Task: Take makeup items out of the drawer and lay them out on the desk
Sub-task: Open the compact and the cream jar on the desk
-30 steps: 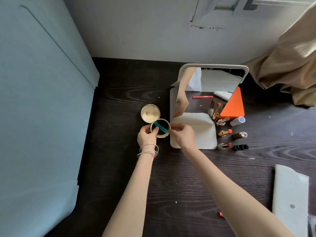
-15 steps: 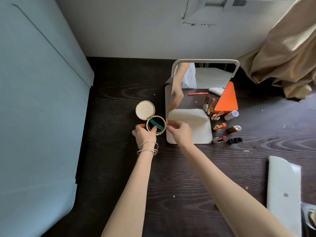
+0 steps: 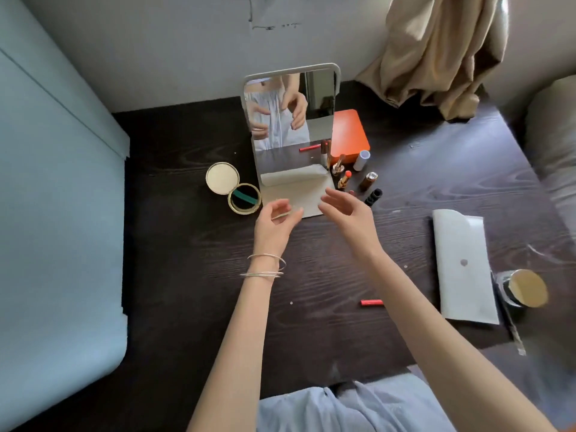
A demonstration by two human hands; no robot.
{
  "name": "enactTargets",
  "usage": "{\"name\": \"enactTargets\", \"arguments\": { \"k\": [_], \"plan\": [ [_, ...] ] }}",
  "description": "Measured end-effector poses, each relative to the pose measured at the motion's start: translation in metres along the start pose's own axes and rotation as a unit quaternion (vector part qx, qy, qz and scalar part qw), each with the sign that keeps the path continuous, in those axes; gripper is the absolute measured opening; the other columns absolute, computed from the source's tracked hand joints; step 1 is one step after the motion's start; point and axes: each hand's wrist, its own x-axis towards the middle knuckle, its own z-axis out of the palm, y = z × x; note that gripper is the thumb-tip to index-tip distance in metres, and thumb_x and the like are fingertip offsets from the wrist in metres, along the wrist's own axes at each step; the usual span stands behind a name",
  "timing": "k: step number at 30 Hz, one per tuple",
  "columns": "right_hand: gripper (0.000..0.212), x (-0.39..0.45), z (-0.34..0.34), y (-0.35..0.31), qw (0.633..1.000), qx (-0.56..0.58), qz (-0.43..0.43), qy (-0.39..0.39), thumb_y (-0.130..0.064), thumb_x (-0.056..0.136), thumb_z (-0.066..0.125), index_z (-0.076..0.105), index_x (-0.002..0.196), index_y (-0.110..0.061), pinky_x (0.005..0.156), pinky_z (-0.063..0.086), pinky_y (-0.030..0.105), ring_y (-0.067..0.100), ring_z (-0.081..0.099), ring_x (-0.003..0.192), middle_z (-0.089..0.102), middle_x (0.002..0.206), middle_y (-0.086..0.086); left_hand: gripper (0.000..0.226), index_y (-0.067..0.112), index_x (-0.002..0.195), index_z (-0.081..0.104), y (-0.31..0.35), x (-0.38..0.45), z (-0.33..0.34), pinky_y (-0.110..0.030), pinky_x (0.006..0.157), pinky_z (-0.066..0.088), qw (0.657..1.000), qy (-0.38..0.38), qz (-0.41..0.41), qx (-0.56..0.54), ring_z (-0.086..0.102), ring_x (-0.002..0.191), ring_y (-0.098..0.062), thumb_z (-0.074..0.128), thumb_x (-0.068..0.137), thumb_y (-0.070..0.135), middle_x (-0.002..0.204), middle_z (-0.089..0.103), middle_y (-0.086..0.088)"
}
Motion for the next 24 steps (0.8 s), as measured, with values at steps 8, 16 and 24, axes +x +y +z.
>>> {"name": "enactTargets", "arguments": {
  "k": [8, 16, 24],
  "plan": [
    [0.035, -0.046, -0.116, 0.025, 0.995, 0.023, 0.001, 0.096, -0.013, 0.083, 0.069, 0.061, 0.117, -0.017, 0.091, 0.049, 0.019, 0.008, 0.063, 0.101, 0.067, 0.11, 0.001, 0.032, 0.012, 0.111, 0.058, -0.011, -0.044, 0.086, -0.016, 0.077, 0.049, 0.99, -0.135, 0.031, 0.035, 0.057, 0.086, 0.001, 0.069, 0.082, 0.009, 0.096, 0.061, 0.005],
    [0.035, -0.083, -0.243, 0.053, 0.985, -0.024, 0.003, 0.169, -0.01, 0.084, 0.068, 0.061, 0.118, -0.015, 0.098, 0.047, 0.027, 0.013, 0.062, 0.109, 0.067, 0.113, 0.003, 0.043, 0.002, 0.119, 0.055, -0.028, -0.095, 0.212, -0.003, 0.072, 0.047, 0.963, -0.251, 0.041, 0.092, 0.056, 0.091, -0.007, 0.071, 0.079, 0.004, 0.106, 0.059, -0.004],
    [0.041, -0.081, -0.348, 0.104, 0.971, -0.133, 0.056, 0.19, -0.018, 0.082, 0.07, 0.061, 0.122, -0.02, 0.096, 0.043, 0.02, 0.009, 0.055, 0.11, 0.061, 0.124, -0.001, 0.048, 0.008, 0.125, 0.052, -0.067, -0.125, 0.318, -0.019, 0.081, 0.046, 0.949, -0.289, -0.015, 0.126, 0.057, 0.098, -0.017, 0.07, 0.08, 0.006, 0.126, 0.056, -0.01]
  ]
}}
